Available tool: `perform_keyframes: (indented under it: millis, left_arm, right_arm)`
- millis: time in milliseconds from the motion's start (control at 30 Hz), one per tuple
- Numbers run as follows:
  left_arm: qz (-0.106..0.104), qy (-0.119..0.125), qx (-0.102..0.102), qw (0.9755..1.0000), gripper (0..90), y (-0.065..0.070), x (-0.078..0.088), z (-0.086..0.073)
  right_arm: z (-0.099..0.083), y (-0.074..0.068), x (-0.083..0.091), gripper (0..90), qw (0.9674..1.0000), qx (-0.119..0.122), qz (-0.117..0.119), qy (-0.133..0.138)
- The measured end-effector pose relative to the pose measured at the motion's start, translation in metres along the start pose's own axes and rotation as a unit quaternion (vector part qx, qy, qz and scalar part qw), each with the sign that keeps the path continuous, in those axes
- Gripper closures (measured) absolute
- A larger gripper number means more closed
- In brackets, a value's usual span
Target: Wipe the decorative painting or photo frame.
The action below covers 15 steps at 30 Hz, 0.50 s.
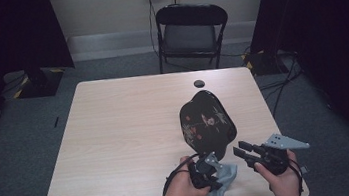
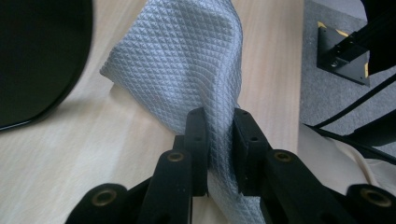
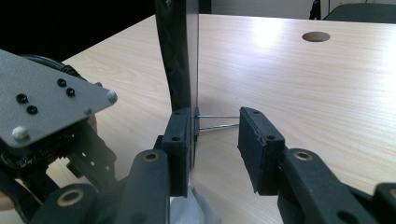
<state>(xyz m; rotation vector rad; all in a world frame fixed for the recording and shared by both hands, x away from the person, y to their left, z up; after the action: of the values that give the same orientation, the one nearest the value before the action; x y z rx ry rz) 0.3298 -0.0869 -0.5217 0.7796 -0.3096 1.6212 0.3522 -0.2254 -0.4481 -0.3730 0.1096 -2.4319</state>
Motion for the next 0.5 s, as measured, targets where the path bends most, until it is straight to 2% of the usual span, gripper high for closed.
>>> perform_keyframes:
  millis: [100,267,333,500]
  left_arm:
    - [0.006,-0.001,0.004,1.0000,77.8,-0.004,-0.003,0.001]
    - [0.013,-0.005,0.025,0.9996,77.7,-0.014,-0.002,0.003]
    - [0.027,-0.010,0.026,0.9993,77.7,-0.021,0.000,0.003]
    - [0.042,-0.009,0.043,0.9981,77.6,-0.034,0.006,0.002]
  right_arm:
    - [0.000,0.000,0.000,64.9,1.0000,0.001,0.001,0.001]
    - [0.000,0.001,0.001,64.9,1.0000,-0.001,-0.001,0.001]
    - [-0.001,0.001,0.000,64.9,1.0000,-0.001,0.000,0.000]
    - [-0.001,0.001,0.001,64.9,1.0000,-0.002,-0.001,-0.001]
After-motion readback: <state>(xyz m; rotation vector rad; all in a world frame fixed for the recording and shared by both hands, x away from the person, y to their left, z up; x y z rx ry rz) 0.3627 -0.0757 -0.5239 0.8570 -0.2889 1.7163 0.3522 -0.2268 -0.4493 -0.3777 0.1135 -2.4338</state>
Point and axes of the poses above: each handheld gripper's, and its own axes: x roughly backward along the jaws, z roughly out of its top, y roughly to its right, the point moved 7 cm from there along -x, roughly forward along the jaws, and after that the axes turned 10 degrees about y, right-handed, at the moved point
